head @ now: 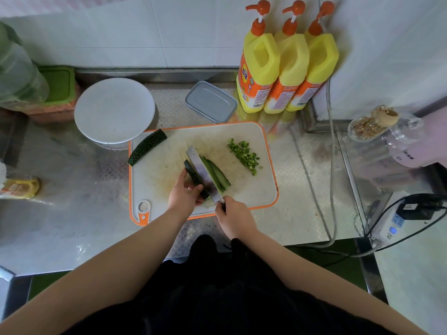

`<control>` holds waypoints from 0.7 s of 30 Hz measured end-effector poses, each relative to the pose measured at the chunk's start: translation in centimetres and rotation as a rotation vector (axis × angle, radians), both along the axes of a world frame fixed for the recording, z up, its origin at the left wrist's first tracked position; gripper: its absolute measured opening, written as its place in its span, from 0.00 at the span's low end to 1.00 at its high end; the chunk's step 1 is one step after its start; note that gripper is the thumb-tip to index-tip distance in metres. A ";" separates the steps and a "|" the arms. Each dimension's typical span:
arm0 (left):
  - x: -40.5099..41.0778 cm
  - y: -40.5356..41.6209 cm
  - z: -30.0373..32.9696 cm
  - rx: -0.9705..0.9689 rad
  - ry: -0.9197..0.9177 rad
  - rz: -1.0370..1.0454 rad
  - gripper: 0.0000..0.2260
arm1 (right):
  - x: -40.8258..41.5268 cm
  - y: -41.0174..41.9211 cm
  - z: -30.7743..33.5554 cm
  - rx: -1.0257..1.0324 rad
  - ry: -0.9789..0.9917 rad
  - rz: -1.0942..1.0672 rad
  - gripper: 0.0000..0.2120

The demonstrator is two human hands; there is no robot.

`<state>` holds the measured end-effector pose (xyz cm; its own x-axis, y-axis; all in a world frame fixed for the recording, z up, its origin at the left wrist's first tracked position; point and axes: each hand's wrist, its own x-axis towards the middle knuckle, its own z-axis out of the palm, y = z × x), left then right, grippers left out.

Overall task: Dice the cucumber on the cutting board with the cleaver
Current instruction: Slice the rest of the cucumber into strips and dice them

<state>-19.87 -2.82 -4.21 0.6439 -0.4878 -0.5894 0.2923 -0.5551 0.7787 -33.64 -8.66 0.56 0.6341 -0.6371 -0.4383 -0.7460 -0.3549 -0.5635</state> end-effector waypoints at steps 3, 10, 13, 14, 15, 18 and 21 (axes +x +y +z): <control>0.0 0.0 -0.1 0.004 -0.006 -0.012 0.31 | 0.0 0.0 0.0 -0.009 0.003 0.003 0.10; 0.1 0.1 -0.3 -0.014 -0.001 -0.021 0.31 | 0.2 0.0 0.0 -0.016 0.017 0.014 0.11; 0.1 0.0 -0.3 -0.017 -0.004 -0.023 0.31 | 0.4 0.0 0.0 -0.013 0.030 0.012 0.11; 0.1 0.0 -0.3 -0.020 -0.002 -0.021 0.31 | 0.4 0.0 0.0 -0.014 0.032 0.011 0.12; 0.1 0.0 -0.3 -0.022 0.002 -0.020 0.31 | 0.5 0.0 0.0 -0.015 0.034 0.010 0.12; 0.1 0.0 -0.4 -0.024 0.009 -0.018 0.31 | 0.5 0.0 -0.2 -0.019 0.037 0.014 0.12; 0.1 0.1 -0.5 -0.033 0.004 -0.020 0.31 | 0.6 0.0 -0.1 -0.018 0.044 0.020 0.12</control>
<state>-19.72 -2.75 -4.74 0.6315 -0.5199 -0.5752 0.2842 -0.5351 0.7956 -33.00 -8.64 0.44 0.6271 -0.6325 -0.4546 -0.7625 -0.3796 -0.5239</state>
